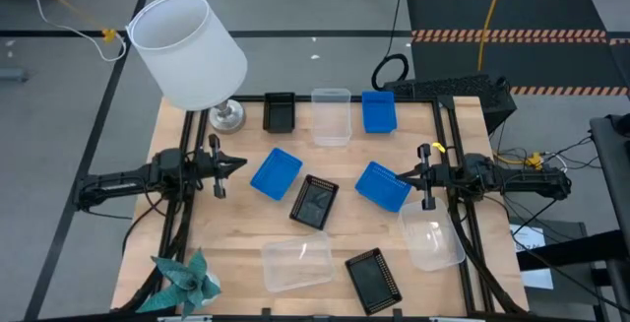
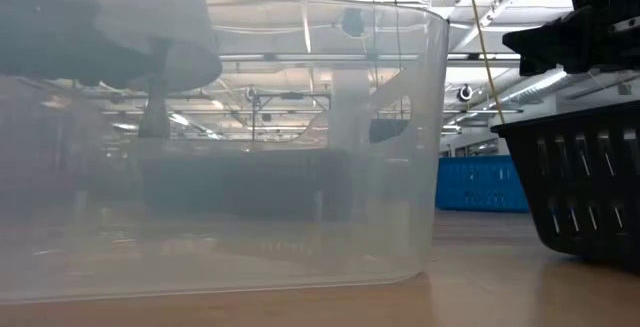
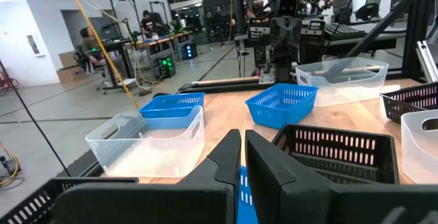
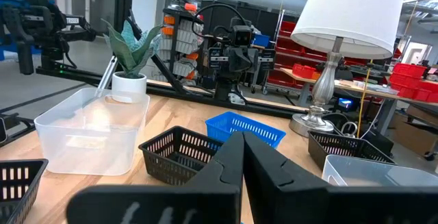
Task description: Stack baskets by color
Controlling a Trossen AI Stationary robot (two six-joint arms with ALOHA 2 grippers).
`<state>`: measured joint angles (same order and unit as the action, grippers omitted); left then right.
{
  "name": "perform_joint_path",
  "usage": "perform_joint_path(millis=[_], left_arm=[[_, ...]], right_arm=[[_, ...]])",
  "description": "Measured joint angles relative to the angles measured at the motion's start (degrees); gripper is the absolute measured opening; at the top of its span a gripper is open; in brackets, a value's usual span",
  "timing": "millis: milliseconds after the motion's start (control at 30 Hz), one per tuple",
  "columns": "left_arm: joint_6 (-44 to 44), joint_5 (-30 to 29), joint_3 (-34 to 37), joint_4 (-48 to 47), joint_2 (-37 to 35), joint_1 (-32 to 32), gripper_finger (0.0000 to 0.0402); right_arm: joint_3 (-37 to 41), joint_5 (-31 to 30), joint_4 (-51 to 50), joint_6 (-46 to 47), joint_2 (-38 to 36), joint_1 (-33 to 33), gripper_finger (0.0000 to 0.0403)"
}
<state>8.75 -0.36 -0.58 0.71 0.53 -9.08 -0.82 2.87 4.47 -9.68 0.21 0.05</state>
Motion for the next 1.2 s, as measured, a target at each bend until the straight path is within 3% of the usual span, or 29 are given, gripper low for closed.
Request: perform_joint_path(millis=[300, 667, 1200], left_arm=[[0.00, 0.00, -0.02, 0.00, -0.01, 0.00, 0.0026], [0.00, 0.00, -0.01, 0.00, 0.00, 0.02, 0.0026], [0.00, -0.07, 0.07, 2.37, 0.00, 0.02, 0.0026]], right_arm=[[0.02, -1.48, 4.44, -6.11, 0.00, -0.02, 0.0000], [-2.56, -5.84, 5.58, 7.73, 1.17, -0.02, 0.0000], [-29.57, -5.64, -8.64, 16.66, 18.59, 0.04, 0.0000]])
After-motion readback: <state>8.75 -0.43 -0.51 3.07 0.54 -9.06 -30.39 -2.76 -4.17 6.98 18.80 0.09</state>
